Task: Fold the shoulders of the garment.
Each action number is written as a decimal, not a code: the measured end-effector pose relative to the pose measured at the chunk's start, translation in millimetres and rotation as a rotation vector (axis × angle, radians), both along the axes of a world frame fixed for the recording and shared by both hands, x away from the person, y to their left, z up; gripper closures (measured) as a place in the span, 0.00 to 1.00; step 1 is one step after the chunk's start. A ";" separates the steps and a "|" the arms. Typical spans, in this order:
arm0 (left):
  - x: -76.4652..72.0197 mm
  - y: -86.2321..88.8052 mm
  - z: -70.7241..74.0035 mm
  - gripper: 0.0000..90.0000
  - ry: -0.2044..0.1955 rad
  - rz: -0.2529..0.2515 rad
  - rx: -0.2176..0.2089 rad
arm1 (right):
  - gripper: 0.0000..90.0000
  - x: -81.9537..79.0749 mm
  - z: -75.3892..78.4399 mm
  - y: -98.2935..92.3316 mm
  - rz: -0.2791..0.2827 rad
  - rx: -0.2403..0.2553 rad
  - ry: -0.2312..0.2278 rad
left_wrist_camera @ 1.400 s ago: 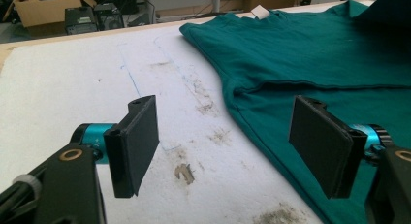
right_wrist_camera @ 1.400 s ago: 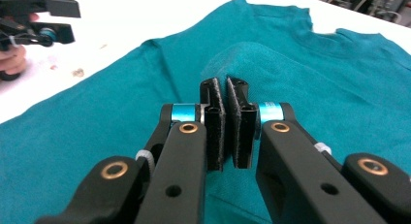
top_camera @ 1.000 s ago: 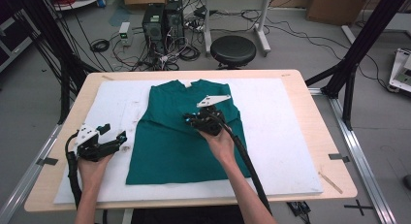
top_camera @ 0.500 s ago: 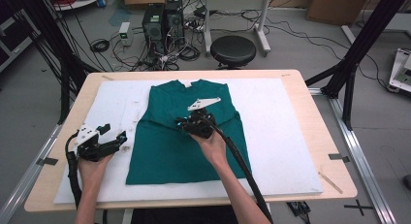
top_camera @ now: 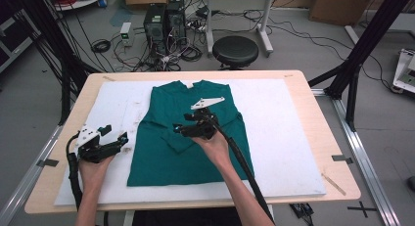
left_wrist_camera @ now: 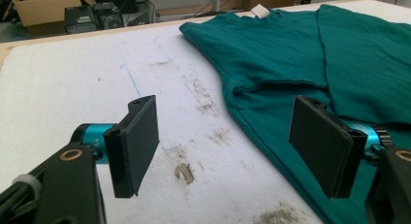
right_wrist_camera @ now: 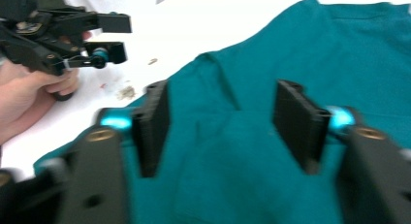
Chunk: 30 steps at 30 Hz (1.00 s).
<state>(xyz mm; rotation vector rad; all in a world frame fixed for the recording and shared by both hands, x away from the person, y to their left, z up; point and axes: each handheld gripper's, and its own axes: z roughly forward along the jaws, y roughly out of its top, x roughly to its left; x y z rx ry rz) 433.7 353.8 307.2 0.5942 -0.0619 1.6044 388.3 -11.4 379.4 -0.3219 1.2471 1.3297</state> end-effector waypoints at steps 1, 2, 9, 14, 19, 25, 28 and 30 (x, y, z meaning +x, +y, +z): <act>0.0 0.0 0.0 0.30 0.001 0.001 0.000 | 0.34 -1.5 -0.2 -2.4 -0.016 0.010 -0.005; 0.0 0.1 0.0 0.30 0.001 0.001 0.000 | 0.33 -2.8 -0.6 -4.9 -0.034 0.018 -0.010; 0.0 -0.2 0.1 0.30 0.001 0.001 0.000 | 0.26 -9.5 -5.9 -30.7 -0.100 0.072 -0.074; -0.1 0.1 -0.1 0.30 0.000 0.003 0.003 | 0.24 -14.2 -11.8 -56.2 -0.103 0.102 -0.100; -0.1 0.6 0.3 0.27 0.002 -0.001 -0.002 | 0.24 -16.4 -20.4 -87.3 -0.102 0.150 -0.138; -0.2 0.7 0.8 0.23 0.008 -0.005 -0.016 | 0.24 -12.6 -29.4 -125.2 -0.070 0.200 -0.162; -0.1 0.6 0.8 0.22 0.008 -0.007 -0.020 | 0.24 -5.8 -32.7 -143.7 -0.054 0.232 -0.169; -0.2 0.0 0.5 0.22 0.007 0.003 -0.016 | 0.24 -0.7 -36.2 -155.5 -0.044 0.255 -0.178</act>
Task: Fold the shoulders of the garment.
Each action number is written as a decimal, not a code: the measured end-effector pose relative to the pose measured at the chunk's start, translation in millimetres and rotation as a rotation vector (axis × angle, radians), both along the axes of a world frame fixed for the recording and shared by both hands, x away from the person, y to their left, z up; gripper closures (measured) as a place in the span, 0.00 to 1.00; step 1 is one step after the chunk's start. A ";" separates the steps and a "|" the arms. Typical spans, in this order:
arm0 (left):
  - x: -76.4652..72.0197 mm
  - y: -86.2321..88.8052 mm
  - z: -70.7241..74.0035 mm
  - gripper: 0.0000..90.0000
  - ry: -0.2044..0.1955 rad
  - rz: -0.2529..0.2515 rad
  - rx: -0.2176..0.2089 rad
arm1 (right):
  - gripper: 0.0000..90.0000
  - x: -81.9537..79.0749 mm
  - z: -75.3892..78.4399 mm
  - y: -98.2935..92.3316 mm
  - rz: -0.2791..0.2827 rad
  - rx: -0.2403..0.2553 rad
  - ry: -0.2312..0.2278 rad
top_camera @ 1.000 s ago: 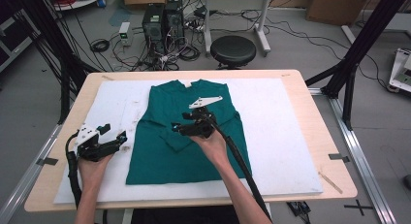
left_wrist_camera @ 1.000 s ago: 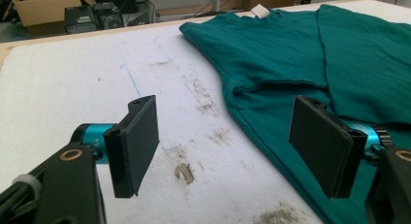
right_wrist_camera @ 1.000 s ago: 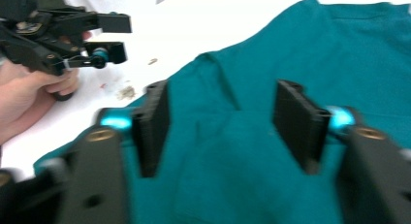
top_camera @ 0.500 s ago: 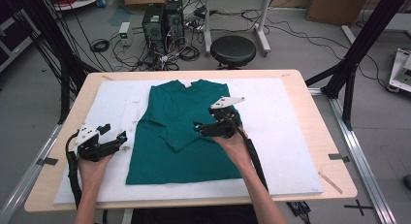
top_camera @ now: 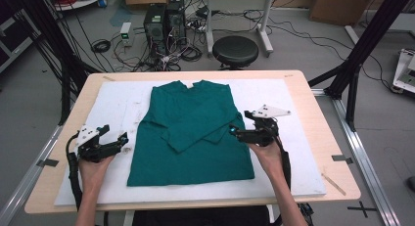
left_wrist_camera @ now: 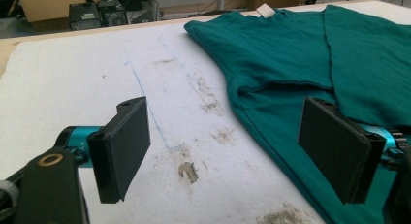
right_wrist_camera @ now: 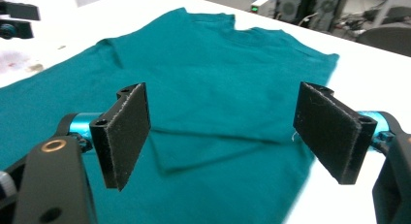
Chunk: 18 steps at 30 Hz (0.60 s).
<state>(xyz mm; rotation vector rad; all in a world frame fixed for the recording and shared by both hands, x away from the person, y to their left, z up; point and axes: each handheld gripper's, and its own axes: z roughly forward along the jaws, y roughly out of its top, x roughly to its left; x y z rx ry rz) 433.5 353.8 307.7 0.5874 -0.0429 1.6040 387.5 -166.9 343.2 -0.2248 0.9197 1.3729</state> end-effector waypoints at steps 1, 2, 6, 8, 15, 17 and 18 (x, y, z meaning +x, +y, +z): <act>0.1 -0.7 0.1 0.22 -0.002 0.003 0.001 | 0.24 2.6 -1.4 -5.8 0.005 0.009 -0.008; 0.0 -0.8 0.1 0.22 -0.001 0.008 0.003 | 0.24 4.9 -3.0 -11.1 0.015 0.020 -0.006; -0.1 -0.7 0.0 0.22 -0.002 0.007 0.003 | 0.24 12.2 -6.9 -27.0 0.031 0.057 -0.021; -0.2 -0.6 -0.1 0.22 -0.003 0.005 -0.001 | 0.24 15.0 -8.1 -33.1 0.020 0.077 -0.035; -6.3 -1.2 -3.1 0.22 0.005 -0.002 0.001 | 0.24 24.0 -10.3 -51.8 0.043 0.149 -0.019; -11.5 -1.9 -3.9 0.22 0.000 -0.014 0.004 | 0.24 27.1 -9.9 -55.3 0.049 0.152 -0.003; -14.2 -2.3 -3.7 0.22 0.000 -0.019 0.009 | 0.24 28.7 -10.0 -56.5 0.047 0.158 0.000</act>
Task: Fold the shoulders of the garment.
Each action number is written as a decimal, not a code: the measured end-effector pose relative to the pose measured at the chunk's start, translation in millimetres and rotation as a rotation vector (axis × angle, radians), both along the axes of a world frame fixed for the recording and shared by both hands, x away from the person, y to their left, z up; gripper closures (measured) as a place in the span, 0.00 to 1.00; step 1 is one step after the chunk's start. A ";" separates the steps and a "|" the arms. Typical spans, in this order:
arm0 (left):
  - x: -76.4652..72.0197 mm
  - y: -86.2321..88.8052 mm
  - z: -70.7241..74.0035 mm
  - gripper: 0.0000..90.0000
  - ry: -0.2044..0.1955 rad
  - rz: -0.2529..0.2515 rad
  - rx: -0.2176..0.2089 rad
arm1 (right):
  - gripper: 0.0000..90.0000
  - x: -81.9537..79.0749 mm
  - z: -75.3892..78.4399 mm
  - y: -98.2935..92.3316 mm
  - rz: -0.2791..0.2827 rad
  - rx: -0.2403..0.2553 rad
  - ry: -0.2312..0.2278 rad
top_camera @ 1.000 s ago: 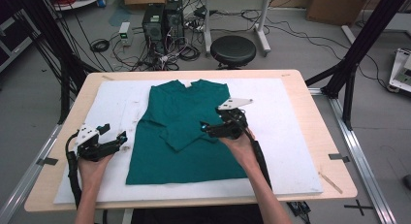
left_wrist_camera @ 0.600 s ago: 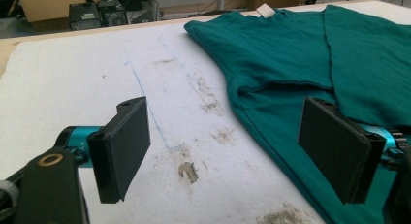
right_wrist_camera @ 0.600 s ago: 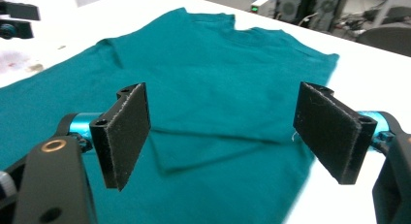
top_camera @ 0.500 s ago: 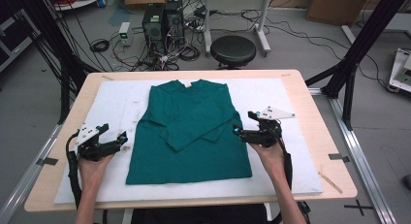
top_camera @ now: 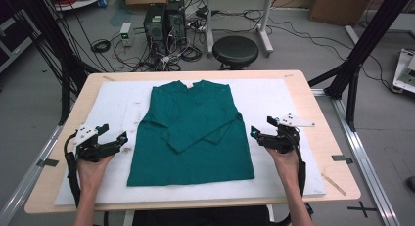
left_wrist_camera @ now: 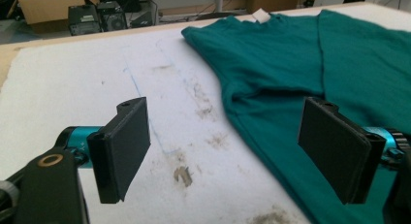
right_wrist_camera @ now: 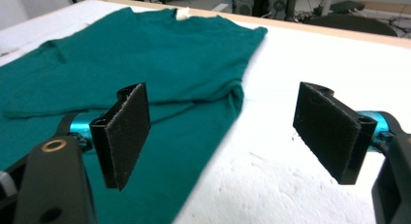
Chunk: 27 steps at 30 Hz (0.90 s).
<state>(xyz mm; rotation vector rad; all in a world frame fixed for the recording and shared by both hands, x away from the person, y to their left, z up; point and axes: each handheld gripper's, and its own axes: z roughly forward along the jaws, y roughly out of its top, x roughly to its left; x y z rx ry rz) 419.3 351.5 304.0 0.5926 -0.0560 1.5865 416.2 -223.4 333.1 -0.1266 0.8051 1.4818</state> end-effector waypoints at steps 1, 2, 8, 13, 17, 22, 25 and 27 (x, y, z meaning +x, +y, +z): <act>-2.9 -1.1 0.4 0.22 0.000 -0.010 0.005 | 0.24 1.7 -0.3 -1.1 0.001 0.005 -0.002; -4.7 -1.8 0.5 0.22 0.003 -0.011 0.008 | 0.24 3.7 -0.7 -2.5 0.007 0.007 0.001; -13.4 -11.1 5.7 0.22 0.030 -0.003 0.064 | 0.25 7.9 -2.1 -4.9 0.002 0.006 0.021; -20.4 -15.7 10.8 0.22 0.031 0.033 0.060 | 0.26 9.4 -2.9 -5.1 0.004 0.005 0.006; -23.5 -16.9 8.4 0.22 0.030 0.019 0.077 | 0.27 17.4 -4.0 -7.3 0.026 0.014 0.010; -24.2 -17.9 3.6 0.22 0.063 0.021 0.085 | 0.27 22.1 -3.1 -9.8 0.037 0.024 0.024; -22.9 -17.8 1.7 0.22 0.083 0.025 0.082 | 0.27 21.4 -3.4 -8.8 0.040 0.018 0.027; -22.8 -17.5 0.4 0.22 0.090 0.029 0.082 | 0.27 20.7 -3.5 -8.5 0.032 0.017 0.030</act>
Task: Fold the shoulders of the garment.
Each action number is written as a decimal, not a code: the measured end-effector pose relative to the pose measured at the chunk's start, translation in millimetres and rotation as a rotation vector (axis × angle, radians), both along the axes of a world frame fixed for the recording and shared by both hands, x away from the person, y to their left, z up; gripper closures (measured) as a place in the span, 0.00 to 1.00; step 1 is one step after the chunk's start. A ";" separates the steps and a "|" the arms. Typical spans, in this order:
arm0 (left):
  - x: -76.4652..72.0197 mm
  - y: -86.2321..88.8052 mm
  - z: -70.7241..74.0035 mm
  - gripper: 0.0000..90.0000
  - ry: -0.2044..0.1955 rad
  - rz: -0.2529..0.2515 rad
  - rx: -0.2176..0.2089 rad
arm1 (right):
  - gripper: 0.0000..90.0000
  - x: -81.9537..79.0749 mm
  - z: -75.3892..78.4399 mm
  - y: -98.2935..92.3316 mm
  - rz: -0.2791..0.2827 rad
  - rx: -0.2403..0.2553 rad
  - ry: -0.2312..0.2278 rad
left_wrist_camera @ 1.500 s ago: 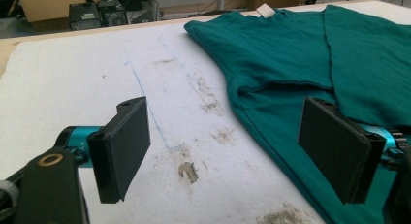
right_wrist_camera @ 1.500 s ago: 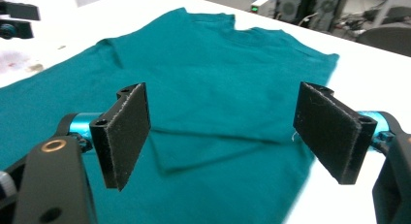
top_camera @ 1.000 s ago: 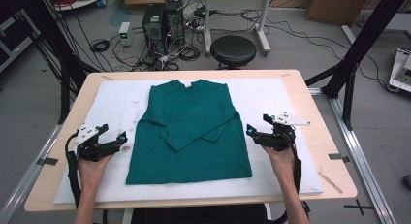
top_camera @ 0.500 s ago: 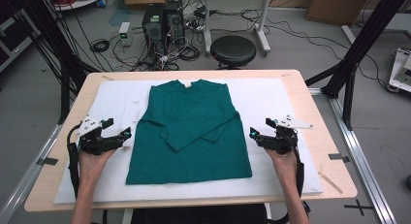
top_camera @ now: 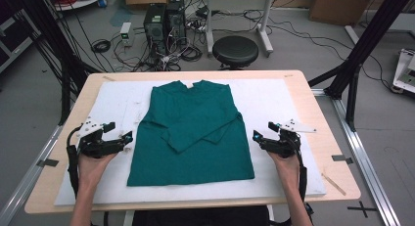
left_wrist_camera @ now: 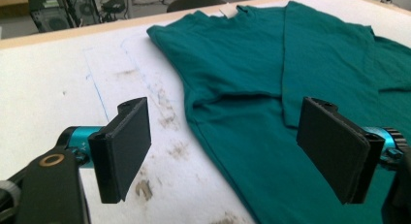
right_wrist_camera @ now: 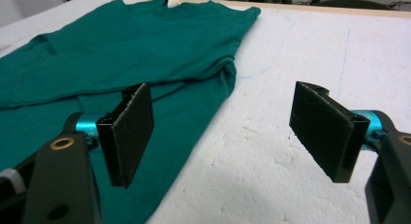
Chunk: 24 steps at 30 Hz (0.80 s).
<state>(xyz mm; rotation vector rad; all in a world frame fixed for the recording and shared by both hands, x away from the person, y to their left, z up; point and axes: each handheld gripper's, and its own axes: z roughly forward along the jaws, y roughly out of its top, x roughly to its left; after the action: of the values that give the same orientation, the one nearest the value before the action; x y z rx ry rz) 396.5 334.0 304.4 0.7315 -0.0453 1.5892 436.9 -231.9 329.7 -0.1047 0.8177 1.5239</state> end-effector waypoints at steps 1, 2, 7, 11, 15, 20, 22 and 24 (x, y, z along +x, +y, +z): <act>-0.4 -0.1 -1.2 0.22 -0.002 -0.002 -0.002 | 0.27 -0.2 -0.1 -0.2 0.000 -0.001 0.000; -1.2 0.1 -2.2 0.23 -0.005 0.001 -0.006 | 0.27 -0.6 -0.4 -0.9 0.002 -0.001 -0.001; -3.4 1.8 -5.5 0.24 -0.012 -0.001 -0.020 | 0.27 -2.4 1.2 -3.4 0.001 0.012 -0.001; -2.2 2.4 -4.9 0.27 0.002 0.007 -0.020 | 0.27 -6.7 0.2 -0.7 0.000 0.009 -0.006; -2.3 1.2 -4.6 0.27 0.002 0.010 -0.019 | 0.27 -7.9 -0.7 1.7 -0.019 0.002 -0.012; -2.4 1.1 -4.9 0.28 0.004 0.015 -0.019 | 0.27 -7.3 0.0 2.9 -0.023 -0.004 -0.003; -3.1 1.4 -5.6 0.28 0.002 0.015 -0.021 | 0.27 -7.2 0.0 2.8 -0.023 -0.002 0.000; -3.8 1.5 -6.1 0.28 -0.003 0.014 -0.024 | 0.27 -7.2 -0.2 2.8 -0.023 0.001 0.003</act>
<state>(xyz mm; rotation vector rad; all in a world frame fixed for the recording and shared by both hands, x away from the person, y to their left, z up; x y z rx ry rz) 392.7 335.5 298.3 0.7127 -0.0234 1.6015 429.7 -229.1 329.5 -0.0915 0.8179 1.5033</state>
